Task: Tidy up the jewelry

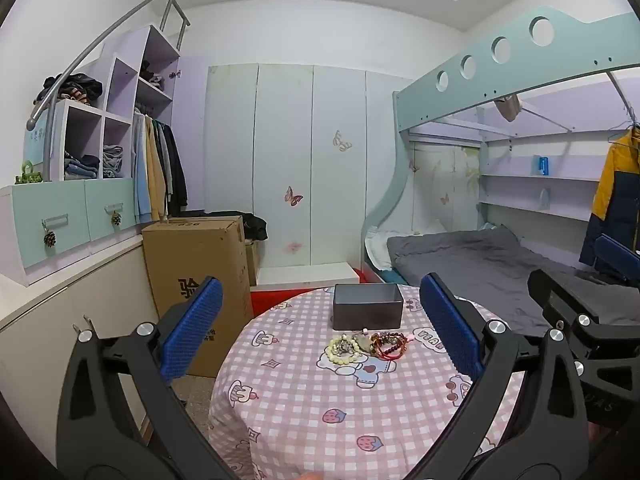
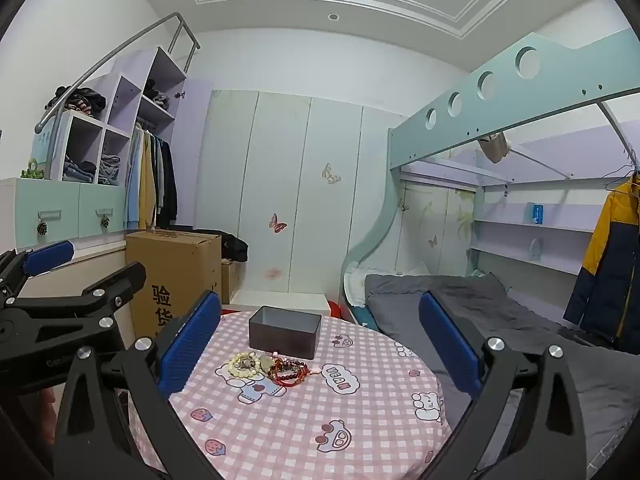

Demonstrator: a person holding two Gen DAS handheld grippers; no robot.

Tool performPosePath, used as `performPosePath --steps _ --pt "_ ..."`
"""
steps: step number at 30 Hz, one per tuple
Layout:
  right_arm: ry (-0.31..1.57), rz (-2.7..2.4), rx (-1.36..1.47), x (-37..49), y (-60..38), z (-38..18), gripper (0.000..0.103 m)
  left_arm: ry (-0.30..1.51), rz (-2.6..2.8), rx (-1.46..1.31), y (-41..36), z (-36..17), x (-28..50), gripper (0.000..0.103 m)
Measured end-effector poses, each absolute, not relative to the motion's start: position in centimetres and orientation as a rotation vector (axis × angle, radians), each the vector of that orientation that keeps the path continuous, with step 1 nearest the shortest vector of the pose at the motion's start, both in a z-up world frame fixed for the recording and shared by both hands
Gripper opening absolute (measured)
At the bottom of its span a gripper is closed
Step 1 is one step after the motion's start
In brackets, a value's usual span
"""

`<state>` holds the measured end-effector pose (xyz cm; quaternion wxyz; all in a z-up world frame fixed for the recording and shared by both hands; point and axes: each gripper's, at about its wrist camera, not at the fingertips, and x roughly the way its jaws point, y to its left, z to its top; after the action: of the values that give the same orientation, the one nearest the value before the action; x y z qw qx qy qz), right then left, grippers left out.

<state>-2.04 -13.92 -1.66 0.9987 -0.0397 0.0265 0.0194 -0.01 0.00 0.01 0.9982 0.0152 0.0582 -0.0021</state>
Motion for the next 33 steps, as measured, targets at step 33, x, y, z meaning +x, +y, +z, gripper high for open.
performPosePath --steps 33 --pt "0.067 0.043 -0.056 -1.59 -14.50 -1.73 0.095 0.117 0.005 0.044 -0.60 0.70 -0.49 0.097"
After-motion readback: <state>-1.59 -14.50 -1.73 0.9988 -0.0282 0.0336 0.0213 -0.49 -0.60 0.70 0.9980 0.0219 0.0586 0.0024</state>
